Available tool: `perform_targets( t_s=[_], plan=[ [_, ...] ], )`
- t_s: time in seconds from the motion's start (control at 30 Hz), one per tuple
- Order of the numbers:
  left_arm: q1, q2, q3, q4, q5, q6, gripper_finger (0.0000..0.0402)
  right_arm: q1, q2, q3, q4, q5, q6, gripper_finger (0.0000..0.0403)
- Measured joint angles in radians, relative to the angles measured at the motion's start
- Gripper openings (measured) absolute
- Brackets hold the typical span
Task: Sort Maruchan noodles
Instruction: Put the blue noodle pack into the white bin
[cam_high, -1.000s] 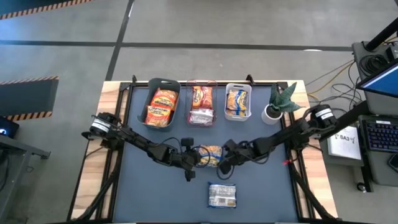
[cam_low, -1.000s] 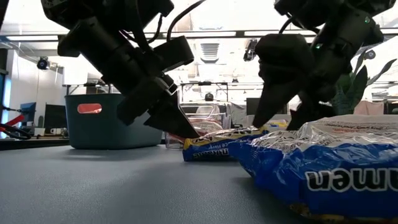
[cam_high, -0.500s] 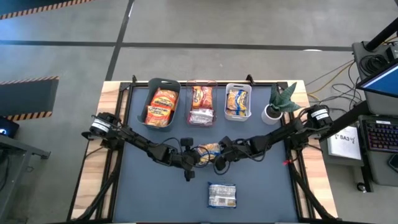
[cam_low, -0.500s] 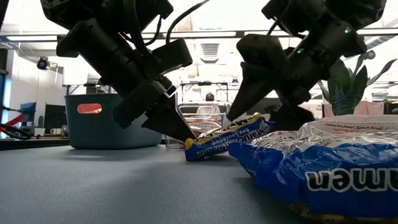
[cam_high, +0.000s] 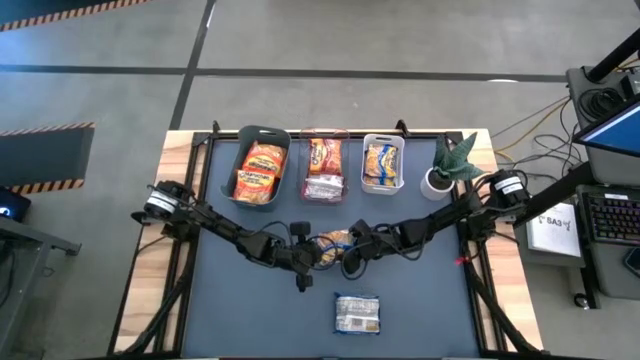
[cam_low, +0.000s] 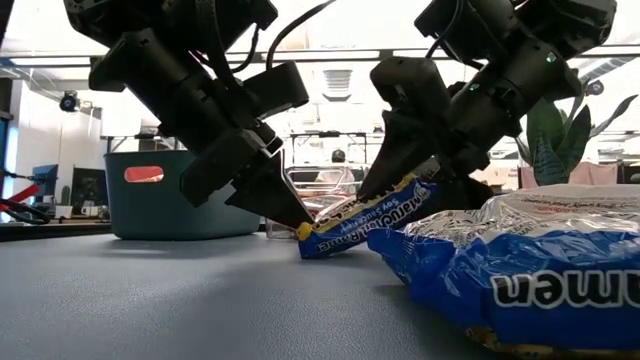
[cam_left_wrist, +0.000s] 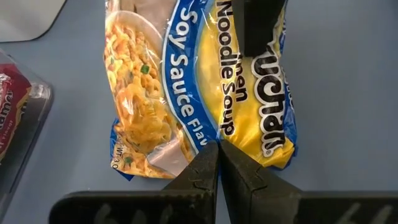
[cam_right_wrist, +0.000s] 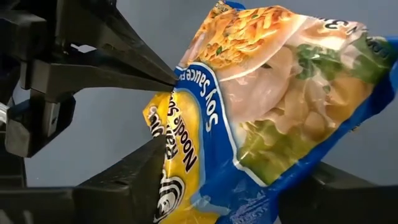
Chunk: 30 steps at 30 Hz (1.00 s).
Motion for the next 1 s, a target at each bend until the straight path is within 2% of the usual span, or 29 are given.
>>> perform_targets(
  t_s=[0.23, 0.6, 0.83, 1.0],
  plan=[
    [-0.005, -0.018, 0.001, -0.016, -0.015, 0.016, 0.0000, 0.000, 0.000, 0.000, 0.012, -0.017, -0.011, 0.0215],
    [-0.007, -0.136, 0.001, -0.118, -0.124, 0.104, 0.0000, 0.000, -0.005, 0.000, 0.016, -0.025, -0.030, 0.0209],
    [-0.007, -0.261, 0.000, -0.179, -0.186, 0.178, 0.0000, 0.000, -0.006, 0.000, 0.035, -0.026, -0.047, 0.0160],
    [-0.009, -0.363, 0.000, -0.206, -0.226, 0.228, 0.0000, -0.003, -0.035, -0.001, 0.027, -0.026, -0.053, 0.0145]
  ],
)
